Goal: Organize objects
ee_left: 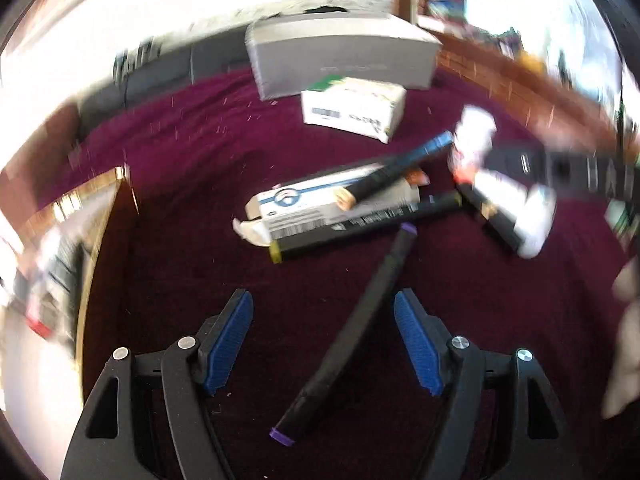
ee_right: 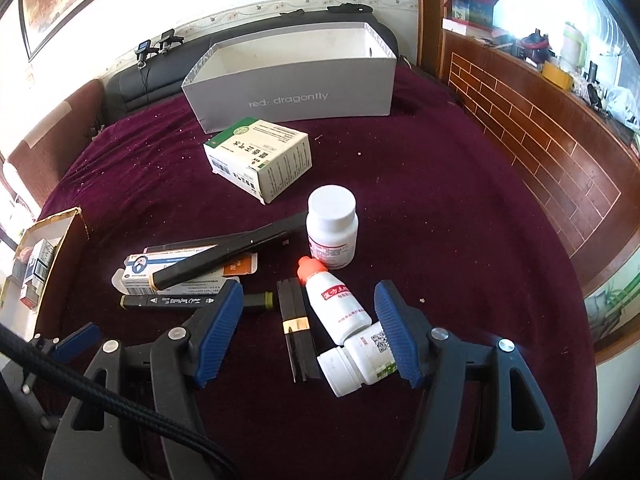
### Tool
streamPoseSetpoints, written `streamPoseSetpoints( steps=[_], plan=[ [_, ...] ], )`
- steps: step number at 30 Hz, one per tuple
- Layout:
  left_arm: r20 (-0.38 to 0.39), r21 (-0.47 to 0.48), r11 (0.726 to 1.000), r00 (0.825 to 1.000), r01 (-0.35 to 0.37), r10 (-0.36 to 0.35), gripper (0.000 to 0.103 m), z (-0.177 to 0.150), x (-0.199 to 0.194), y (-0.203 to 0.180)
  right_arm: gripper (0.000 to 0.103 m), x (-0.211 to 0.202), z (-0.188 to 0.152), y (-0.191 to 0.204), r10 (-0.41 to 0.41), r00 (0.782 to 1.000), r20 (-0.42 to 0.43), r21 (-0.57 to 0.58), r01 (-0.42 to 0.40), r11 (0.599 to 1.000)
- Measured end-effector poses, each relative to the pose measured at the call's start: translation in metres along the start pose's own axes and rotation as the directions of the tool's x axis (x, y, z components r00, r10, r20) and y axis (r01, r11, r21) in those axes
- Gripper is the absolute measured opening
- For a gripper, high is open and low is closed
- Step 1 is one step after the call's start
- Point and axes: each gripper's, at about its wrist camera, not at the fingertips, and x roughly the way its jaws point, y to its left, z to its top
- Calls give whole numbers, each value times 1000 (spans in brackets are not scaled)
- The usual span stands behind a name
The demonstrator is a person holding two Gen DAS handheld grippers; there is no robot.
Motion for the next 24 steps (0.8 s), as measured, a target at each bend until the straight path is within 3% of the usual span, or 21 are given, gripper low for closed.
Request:
streamPoseSetpoints(
  steps=[1,2,3,6,13,16,24],
  plan=[
    [-1,56,998,1000,-31,31,69,-3,1,-11,67,-1,-1,-1,0,1000,2,2,0,1000],
    [45,95,992,996,-81,77,69,-7,-3,-21,67,-3,-3,-1,-2,1000,5,1,2,1000],
    [56,121,987,994,-102,95,74,-9,-5,-27,67,-3,-4,-1,-5,1000,6,-1,5,1000],
    [73,154,979,990,-133,123,74,-11,-9,-36,67,-6,-8,-1,-13,1000,9,-5,13,1000],
    [16,36,998,998,-61,60,89,-6,-3,-15,67,-9,-9,3,-17,1000,18,5,17,1000],
    [-9,-21,999,1000,-28,28,92,-6,0,-5,67,-10,-10,6,-9,1000,22,9,9,1000],
    [-19,-41,999,1000,-18,17,94,-7,3,-5,67,-16,-9,18,-11,999,45,-15,12,1000]
  ],
)
